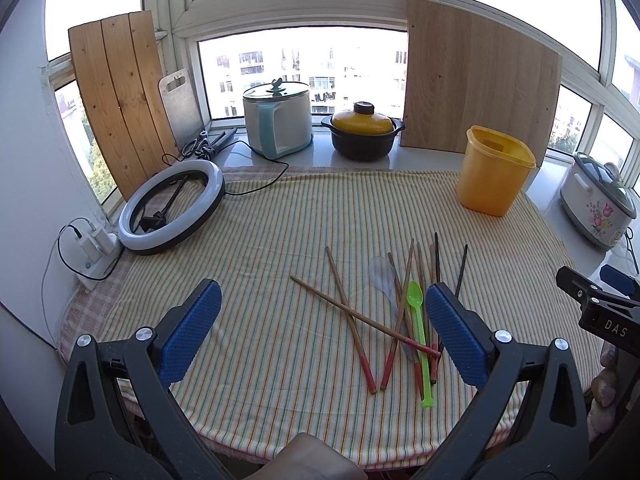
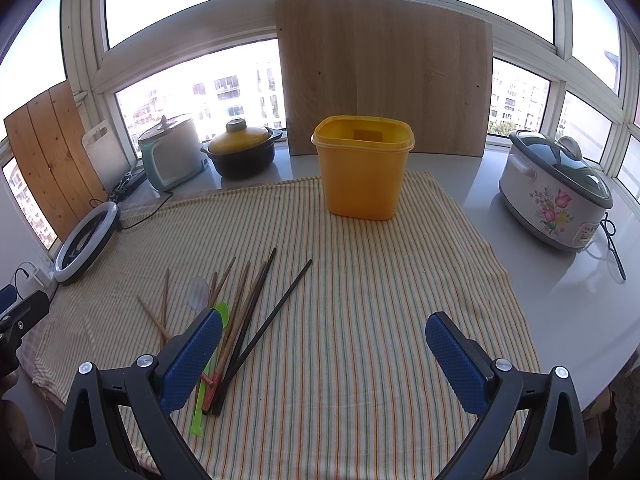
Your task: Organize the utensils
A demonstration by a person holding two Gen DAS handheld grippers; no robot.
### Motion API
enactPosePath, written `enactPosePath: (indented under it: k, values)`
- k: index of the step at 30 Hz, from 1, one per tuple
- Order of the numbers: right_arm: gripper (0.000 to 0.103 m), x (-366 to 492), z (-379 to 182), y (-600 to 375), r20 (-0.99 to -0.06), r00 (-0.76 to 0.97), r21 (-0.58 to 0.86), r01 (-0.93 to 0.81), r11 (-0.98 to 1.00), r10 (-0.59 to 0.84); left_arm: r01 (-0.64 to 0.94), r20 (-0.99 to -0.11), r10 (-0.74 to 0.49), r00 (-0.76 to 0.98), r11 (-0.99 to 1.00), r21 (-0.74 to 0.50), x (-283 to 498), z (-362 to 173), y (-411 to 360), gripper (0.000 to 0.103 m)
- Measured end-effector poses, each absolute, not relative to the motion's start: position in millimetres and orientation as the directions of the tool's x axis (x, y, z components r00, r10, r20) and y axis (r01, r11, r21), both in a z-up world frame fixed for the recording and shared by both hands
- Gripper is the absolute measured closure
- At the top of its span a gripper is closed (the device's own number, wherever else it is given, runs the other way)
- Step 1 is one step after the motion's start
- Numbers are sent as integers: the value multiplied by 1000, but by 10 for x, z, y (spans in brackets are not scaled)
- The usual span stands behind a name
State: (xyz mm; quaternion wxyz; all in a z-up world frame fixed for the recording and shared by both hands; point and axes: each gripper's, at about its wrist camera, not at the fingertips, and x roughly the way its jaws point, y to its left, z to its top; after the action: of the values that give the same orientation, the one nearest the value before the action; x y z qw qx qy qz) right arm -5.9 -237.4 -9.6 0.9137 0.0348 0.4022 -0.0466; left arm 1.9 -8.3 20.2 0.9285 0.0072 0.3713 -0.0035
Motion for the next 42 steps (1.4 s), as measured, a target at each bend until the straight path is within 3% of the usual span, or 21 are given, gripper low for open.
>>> enactPosePath:
  k: [42]
  values:
    - [0, -47, -86, -2376, -736, 675, 30, 114, 993, -55, 13, -685, -5, 729, 1000, 6, 32, 204, -37, 0]
